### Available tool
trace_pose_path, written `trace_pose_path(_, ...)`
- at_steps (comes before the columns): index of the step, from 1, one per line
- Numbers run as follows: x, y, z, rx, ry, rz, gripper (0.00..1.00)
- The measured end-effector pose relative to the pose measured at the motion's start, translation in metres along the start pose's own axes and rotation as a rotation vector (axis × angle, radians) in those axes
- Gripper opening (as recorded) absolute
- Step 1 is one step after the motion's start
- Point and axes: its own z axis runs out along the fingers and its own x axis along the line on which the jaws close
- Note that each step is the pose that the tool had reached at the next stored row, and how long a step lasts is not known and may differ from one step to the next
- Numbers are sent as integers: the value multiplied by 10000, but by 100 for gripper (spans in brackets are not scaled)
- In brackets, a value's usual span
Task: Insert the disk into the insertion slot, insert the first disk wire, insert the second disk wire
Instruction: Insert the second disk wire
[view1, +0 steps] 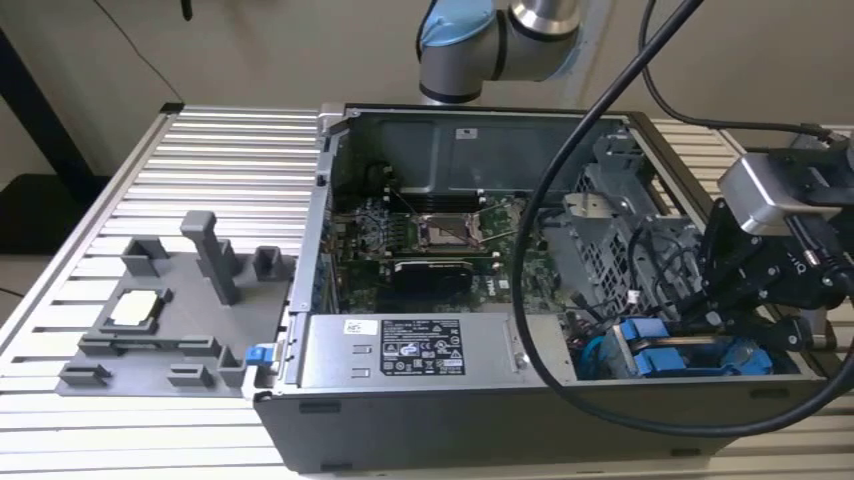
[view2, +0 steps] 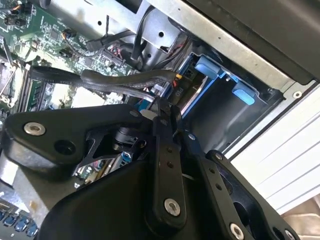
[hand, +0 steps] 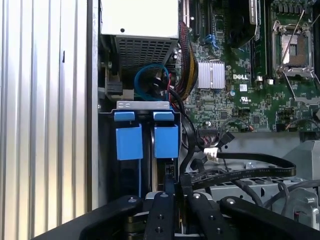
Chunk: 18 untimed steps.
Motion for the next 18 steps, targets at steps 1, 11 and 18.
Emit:
trace_pose_path(1,0,0,1,0,0,0,16)
trace_pose_path(11,-6,4,-43,-3,-6,0,24)
trace_pose_path(18,-57,36,-358,-13,-9,2,24)
